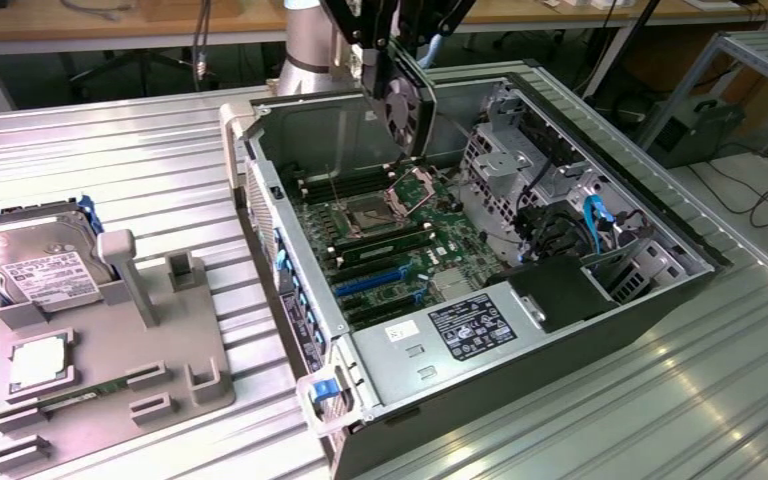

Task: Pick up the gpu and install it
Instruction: 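Pick up the gpu and move the gpu toward the slot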

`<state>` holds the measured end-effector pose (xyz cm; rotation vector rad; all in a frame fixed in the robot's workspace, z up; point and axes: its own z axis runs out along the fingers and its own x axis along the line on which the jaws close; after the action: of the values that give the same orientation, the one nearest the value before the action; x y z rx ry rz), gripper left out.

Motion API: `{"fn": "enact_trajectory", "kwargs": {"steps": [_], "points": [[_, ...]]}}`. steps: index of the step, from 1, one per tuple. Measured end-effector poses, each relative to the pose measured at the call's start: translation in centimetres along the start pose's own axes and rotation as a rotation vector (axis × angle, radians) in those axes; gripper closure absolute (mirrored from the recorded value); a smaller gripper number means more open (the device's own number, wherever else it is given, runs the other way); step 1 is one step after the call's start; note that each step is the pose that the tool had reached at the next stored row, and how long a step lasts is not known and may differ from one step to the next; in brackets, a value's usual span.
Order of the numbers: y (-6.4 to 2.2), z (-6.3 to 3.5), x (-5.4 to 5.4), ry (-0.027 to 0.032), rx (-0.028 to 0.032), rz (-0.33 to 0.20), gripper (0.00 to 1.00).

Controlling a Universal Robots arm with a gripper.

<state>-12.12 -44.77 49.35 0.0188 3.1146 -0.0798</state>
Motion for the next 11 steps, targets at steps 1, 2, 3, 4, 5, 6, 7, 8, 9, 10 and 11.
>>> {"fn": "enact_trajectory", "kwargs": {"steps": [1, 2, 3, 4, 5, 6, 7, 8, 9, 10, 11], "points": [[0.00, 0.02, -0.2, 0.0000, 0.0000, 0.000, 0.73], [0.01, 0.03, -0.3, 0.0000, 0.0001, 0.000, 0.73], [0.01, 0.04, -0.4, 0.0000, 0.0001, 0.000, 0.73], [0.01, 0.05, -0.6, 0.0000, 0.0001, 0.000, 0.73], [0.01, 0.07, -0.7, 0.0000, 0.0000, 0.000, 0.73], [0.01, 0.08, -0.8, 0.0000, 0.0000, 0.000, 0.73], [0.02, 0.10, -1.0, 0.0000, 0.0000, 0.000, 0.73], [0.02, 0.11, -1.1, 0.0000, 0.0000, 0.000, 0.73], [0.02, 0.12, -1.2, 0.0000, 0.0000, 0.000, 0.73], [0.02, 0.13, -1.4, 0.0001, 0.0001, 0.000, 0.73], [0.03, 0.15, -1.5, 0.0000, 0.0000, 0.000, 0.73]]}}
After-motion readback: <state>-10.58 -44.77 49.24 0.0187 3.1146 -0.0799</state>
